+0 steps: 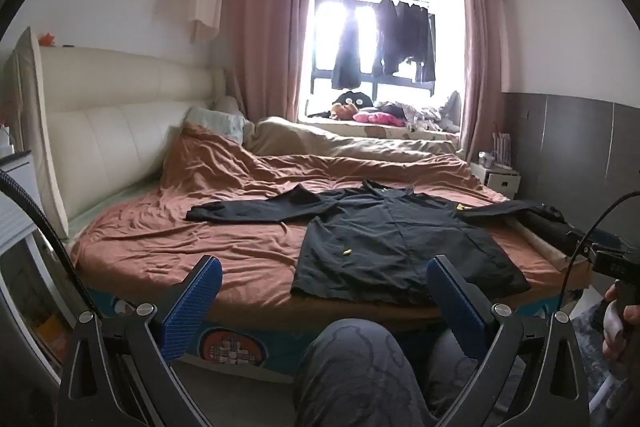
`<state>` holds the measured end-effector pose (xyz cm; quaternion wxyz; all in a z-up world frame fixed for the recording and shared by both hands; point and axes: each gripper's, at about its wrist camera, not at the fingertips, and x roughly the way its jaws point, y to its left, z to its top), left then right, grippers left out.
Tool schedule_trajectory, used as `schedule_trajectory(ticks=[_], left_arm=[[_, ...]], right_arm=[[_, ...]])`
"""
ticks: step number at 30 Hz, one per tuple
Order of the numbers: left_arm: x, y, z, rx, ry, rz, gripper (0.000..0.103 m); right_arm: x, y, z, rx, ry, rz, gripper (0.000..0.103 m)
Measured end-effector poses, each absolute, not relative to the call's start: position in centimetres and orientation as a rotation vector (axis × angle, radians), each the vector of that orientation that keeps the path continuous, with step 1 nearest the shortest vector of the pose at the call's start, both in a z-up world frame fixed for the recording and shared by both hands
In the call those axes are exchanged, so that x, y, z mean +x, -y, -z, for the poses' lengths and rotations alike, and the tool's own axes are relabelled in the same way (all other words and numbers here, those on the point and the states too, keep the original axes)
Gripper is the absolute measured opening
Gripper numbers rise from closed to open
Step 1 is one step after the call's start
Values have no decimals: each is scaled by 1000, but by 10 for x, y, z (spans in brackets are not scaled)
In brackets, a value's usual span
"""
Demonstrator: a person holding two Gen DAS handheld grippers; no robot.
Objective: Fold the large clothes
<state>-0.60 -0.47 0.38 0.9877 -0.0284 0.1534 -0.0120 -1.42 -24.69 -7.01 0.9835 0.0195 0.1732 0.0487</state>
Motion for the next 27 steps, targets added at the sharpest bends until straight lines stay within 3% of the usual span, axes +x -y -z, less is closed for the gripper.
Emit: schedule_trajectory(ticks=[27], left_arm=[[-18, -2, -8, -81, -284, 50, 103]], right_arm=[[-17, 245, 70, 38, -338, -99, 103]])
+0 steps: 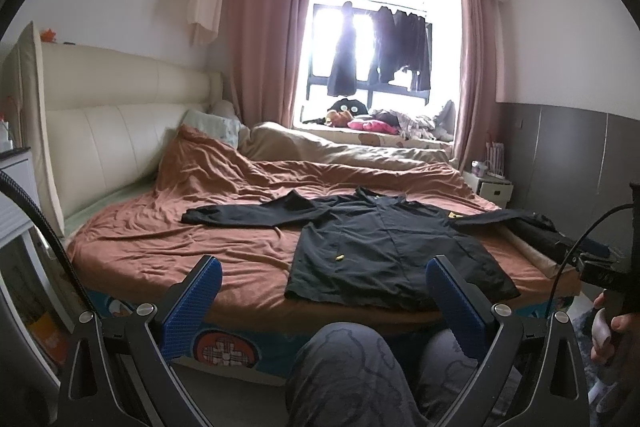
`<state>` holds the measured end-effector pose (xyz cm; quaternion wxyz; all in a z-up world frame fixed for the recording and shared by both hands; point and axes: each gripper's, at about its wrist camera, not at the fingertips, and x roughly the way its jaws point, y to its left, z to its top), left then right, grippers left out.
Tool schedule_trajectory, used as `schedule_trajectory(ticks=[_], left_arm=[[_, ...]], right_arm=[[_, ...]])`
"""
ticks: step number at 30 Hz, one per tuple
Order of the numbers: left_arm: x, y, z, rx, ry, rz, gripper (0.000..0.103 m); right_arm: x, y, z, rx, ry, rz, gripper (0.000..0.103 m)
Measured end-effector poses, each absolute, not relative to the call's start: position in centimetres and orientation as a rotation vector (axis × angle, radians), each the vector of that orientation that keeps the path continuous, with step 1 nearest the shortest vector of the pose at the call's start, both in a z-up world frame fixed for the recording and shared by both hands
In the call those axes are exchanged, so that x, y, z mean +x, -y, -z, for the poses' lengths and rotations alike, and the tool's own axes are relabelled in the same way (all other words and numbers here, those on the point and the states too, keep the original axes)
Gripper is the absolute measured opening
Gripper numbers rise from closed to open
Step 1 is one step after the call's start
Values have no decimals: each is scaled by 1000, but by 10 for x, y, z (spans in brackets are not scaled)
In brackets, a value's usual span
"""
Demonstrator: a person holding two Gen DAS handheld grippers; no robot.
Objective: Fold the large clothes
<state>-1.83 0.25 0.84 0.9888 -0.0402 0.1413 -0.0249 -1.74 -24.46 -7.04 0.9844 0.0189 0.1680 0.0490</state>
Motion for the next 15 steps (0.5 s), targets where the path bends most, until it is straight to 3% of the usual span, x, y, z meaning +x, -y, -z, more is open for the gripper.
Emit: schedule_trajectory(ticks=[15], left_arm=[[-21, -7, -8, -87, -279, 43, 103]], right_arm=[[-20, 236, 69, 13, -336, -35, 103]])
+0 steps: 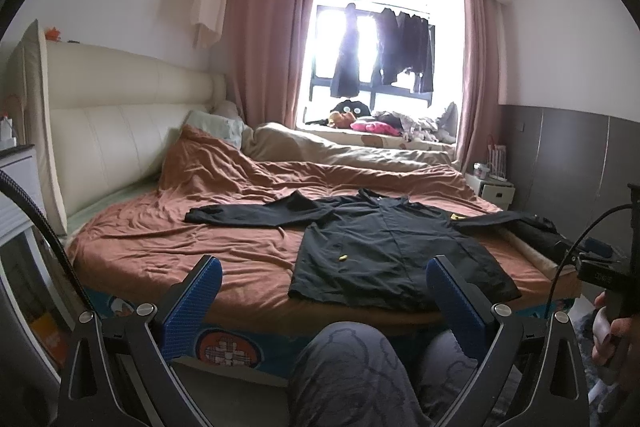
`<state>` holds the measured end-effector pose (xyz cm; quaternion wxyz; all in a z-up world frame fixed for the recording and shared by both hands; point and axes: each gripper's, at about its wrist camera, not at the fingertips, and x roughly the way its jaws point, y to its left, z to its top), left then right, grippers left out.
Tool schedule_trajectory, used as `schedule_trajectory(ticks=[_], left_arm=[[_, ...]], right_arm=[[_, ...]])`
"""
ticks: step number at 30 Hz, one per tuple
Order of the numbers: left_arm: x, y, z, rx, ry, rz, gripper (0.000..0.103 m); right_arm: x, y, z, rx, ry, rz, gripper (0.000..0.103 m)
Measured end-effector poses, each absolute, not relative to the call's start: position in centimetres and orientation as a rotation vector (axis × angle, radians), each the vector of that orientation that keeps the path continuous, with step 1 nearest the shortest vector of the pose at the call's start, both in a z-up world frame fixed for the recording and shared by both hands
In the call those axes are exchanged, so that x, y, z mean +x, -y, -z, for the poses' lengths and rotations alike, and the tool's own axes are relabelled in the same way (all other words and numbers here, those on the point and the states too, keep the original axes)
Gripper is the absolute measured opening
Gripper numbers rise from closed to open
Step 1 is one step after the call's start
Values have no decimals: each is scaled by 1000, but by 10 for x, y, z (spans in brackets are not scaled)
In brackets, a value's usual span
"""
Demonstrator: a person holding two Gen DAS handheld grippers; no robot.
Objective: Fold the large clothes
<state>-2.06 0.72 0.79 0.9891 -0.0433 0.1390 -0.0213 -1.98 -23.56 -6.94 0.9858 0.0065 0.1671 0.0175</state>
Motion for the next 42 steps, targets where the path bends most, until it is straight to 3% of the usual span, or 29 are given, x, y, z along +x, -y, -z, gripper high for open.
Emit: schedule_trajectory(ticks=[30, 42], left_arm=[[-10, -18, -9, -106, -274, 18, 102], [33, -21, -7, -105, -306, -32, 102]], right_arm=[[-10, 239, 60, 25, -325, -41, 103], [47, 233, 64, 27, -344, -92, 103]])
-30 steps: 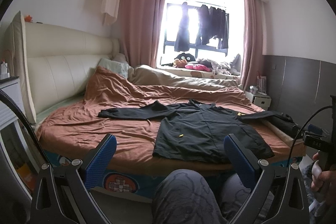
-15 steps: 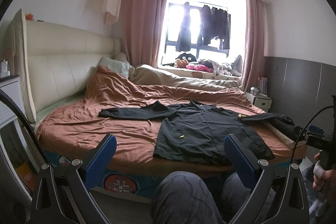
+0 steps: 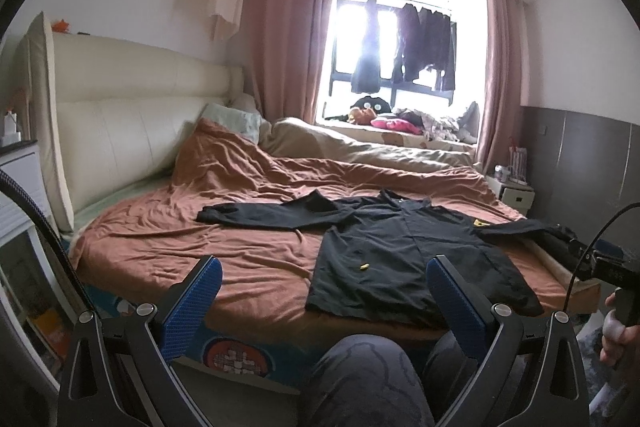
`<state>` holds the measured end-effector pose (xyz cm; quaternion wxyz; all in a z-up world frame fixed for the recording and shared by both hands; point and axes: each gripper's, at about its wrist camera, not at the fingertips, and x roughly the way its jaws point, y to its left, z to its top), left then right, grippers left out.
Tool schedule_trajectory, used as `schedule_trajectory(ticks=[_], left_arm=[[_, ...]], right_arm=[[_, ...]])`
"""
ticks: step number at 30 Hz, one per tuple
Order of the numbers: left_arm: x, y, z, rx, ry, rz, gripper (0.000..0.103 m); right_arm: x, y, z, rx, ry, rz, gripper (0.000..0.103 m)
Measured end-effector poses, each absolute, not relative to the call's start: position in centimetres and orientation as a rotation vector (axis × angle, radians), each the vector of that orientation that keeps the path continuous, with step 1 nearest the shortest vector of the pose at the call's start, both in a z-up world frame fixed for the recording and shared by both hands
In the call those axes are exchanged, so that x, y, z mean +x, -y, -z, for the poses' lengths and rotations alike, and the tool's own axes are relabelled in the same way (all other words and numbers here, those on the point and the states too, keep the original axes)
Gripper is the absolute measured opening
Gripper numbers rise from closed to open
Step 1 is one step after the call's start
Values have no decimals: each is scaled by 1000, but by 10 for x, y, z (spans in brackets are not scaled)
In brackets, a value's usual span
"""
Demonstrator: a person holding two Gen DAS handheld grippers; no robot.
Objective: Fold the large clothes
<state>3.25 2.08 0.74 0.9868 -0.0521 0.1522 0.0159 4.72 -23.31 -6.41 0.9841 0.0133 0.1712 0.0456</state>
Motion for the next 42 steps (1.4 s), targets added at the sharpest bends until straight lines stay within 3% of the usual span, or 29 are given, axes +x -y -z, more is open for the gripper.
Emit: schedule_trajectory(ticks=[24, 34, 39, 42], left_arm=[[193, -41, 10, -76, -455, -101, 103], [266, -92, 21, -124, -499, -161, 102], [308, -121, 27, -161, -531, -179, 96], [336, -139, 31, -192, -563, -196, 86]], right_arm=[[206, 197, 63, 73, -427, -195, 103], [299, 176, 67, 125, -505, -231, 103], [351, 174, 64, 204, -540, -213, 103], [381, 174, 63, 253, -547, -205, 103]])
